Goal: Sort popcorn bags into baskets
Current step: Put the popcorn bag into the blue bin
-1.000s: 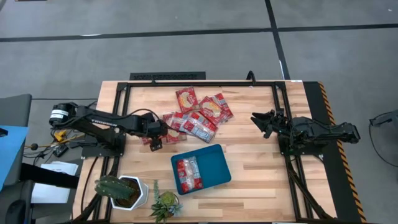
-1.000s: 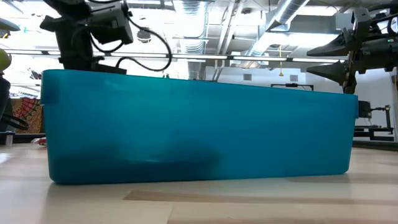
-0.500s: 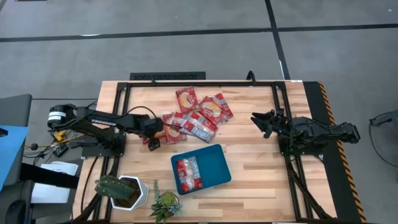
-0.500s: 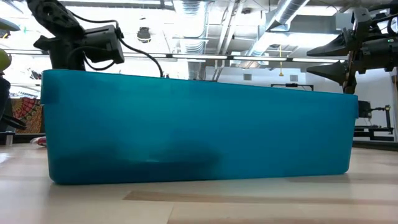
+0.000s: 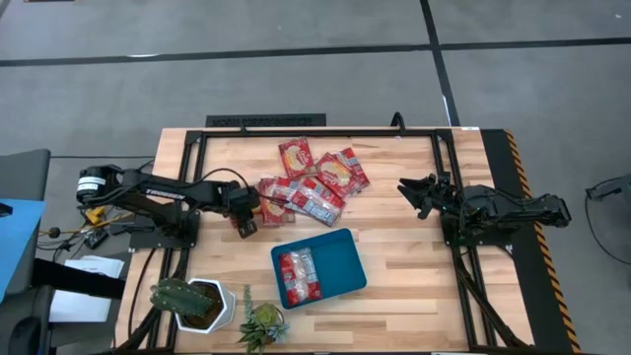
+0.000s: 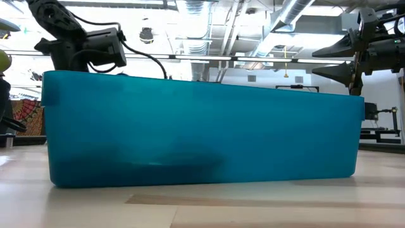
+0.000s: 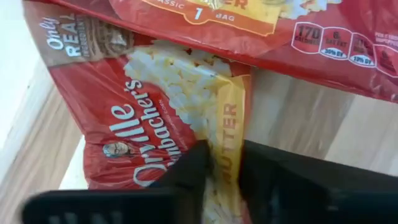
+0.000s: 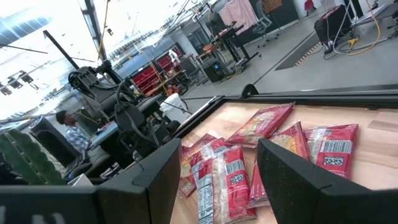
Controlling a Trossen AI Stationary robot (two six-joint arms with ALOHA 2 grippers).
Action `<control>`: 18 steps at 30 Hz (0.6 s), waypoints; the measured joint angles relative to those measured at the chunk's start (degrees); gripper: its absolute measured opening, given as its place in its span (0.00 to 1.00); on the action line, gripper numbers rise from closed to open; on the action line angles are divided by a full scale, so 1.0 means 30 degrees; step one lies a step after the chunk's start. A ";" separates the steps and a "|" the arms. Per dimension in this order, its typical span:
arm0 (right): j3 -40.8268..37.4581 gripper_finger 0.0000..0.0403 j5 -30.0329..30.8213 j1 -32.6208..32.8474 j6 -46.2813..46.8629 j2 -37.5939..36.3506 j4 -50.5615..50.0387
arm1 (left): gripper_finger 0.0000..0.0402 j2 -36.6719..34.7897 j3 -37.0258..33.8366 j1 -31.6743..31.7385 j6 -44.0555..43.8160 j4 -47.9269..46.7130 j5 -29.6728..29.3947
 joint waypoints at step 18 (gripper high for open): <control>0.0000 0.58 0.0000 0.0000 0.0000 0.0000 -0.0007 | 0.01 0.0073 0.6622 -0.0200 0.1880 -0.7058 0.0715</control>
